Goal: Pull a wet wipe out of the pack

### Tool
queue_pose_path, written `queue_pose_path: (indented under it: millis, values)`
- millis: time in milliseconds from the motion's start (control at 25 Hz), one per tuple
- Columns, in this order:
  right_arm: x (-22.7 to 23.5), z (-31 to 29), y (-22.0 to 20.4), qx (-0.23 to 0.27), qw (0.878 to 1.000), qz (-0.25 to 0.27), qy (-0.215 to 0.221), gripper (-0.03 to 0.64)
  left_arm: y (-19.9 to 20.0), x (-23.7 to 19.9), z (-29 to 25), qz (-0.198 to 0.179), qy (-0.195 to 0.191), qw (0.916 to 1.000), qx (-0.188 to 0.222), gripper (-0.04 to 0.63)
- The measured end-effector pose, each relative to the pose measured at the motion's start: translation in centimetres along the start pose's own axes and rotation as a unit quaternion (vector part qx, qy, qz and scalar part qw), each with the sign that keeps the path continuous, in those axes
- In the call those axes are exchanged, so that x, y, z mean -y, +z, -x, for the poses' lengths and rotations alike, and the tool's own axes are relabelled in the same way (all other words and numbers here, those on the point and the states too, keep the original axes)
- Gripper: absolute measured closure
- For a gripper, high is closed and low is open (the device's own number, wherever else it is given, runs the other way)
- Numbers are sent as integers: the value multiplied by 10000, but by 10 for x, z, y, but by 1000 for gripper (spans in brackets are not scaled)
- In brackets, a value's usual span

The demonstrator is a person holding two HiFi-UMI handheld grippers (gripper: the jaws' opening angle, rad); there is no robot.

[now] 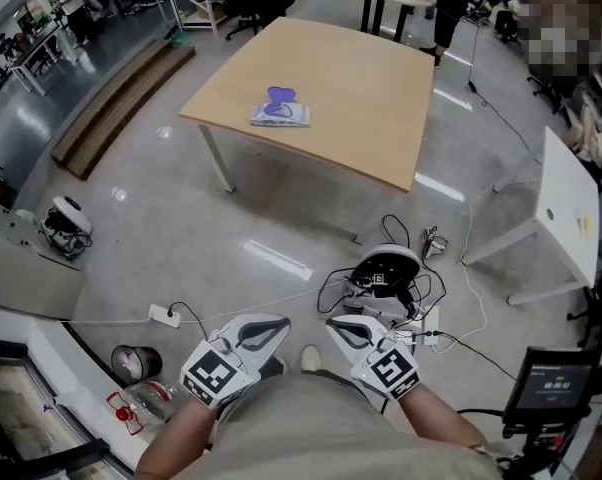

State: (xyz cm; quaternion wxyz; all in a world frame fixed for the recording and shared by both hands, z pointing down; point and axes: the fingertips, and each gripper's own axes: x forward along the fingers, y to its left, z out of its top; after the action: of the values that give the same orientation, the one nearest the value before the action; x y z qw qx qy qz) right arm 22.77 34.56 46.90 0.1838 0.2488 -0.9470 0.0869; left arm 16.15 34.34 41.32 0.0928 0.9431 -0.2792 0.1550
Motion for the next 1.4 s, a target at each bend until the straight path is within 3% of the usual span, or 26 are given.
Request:
queue_pose_path:
  millis: [400, 760, 1000, 1400]
  values:
    - [64, -55, 31, -20, 10000, 7, 32, 615, 11, -86, -26, 142, 96, 9999, -10, 589]
    - [133, -149, 89, -142, 9990, 72, -421, 615, 35, -223, -38, 196, -262, 9991, 258, 589]
    - [173, -248, 136, -245, 9982, 56, -541, 615, 43, -345, -26, 100, -328, 9990, 281, 589]
    - [193, -331, 167, -420, 9972, 93, -606, 615, 17, -434, -8, 173, -436, 9987, 186, 589]
